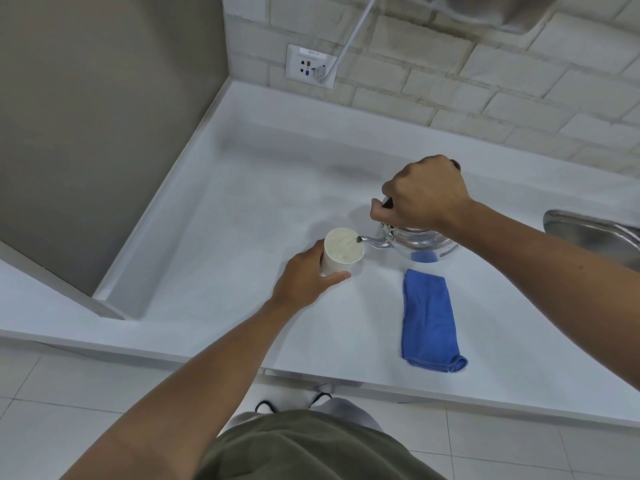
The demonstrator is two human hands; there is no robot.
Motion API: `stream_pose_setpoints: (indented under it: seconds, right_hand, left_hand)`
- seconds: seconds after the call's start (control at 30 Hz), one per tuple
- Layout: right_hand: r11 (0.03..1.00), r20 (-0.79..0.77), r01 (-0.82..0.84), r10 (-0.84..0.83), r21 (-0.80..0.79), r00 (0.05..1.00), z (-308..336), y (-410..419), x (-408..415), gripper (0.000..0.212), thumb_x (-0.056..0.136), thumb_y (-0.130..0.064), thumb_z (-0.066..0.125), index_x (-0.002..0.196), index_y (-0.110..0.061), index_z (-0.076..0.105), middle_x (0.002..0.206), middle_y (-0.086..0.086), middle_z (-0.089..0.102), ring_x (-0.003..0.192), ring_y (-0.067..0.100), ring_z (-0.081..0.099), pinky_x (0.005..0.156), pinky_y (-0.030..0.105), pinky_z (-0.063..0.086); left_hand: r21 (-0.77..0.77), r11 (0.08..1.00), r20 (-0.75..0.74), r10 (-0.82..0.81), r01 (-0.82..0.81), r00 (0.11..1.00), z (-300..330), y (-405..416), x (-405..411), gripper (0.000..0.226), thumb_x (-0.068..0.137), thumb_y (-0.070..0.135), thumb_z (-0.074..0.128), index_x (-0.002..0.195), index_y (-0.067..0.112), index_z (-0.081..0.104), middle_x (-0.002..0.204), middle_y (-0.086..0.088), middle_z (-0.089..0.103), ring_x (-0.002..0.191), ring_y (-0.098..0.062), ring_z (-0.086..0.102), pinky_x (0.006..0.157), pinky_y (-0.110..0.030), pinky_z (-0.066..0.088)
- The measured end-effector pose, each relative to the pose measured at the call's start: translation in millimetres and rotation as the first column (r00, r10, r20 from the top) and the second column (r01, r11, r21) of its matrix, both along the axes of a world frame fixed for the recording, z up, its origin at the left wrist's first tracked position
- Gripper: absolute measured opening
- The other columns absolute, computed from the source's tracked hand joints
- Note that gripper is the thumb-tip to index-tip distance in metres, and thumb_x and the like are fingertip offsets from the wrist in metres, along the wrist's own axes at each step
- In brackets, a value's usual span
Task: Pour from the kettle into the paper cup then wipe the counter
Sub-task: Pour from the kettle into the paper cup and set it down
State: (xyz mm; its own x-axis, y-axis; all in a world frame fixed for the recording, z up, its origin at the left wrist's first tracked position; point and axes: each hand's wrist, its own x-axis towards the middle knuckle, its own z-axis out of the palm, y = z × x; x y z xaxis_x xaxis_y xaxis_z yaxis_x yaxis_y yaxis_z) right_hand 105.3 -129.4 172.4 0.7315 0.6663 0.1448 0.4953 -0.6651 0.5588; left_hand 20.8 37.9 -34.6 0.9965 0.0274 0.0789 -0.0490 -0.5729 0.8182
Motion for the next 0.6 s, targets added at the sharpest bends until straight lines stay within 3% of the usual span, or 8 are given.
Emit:
stream_pose_setpoints:
  seconds: [0.5, 0.6]
  right_hand:
    - [1.000, 0.009, 0.001, -0.001, 0.003, 1.000, 1.8, 0.6, -0.1, 0.048, 0.079, -0.043, 0.044, 0.045, -0.009, 0.046, 0.039, 0.001, 0.041, 0.037, 0.017, 0.017, 0.052, 0.016, 0.017]
    - [1.000, 0.015, 0.009, -0.009, 0.001, 1.000, 3.2, 1.0, -1.5, 0.048, 0.078, -0.043, 0.044, 0.045, -0.009, 0.045, 0.038, 0.001, 0.039, 0.037, 0.017, 0.014, 0.052, 0.016, 0.016]
  left_hand:
    - [-0.007, 1.000, 0.013, 0.001, -0.001, 1.000, -2.7, -0.1, 0.6, 0.069, 0.076, 0.059, 0.079, 0.130, 0.027, 0.051, 0.105, 0.012, 0.068, 0.090, -0.011, 0.061, 0.074, -0.025, 0.048]
    - [-0.009, 1.000, 0.010, 0.005, -0.005, 1.000, -1.3, -0.3, 0.2, 0.068, 0.076, 0.059, 0.079, 0.130, 0.027, 0.051, 0.099, 0.015, 0.065, 0.088, -0.010, 0.059, 0.072, -0.024, 0.045]
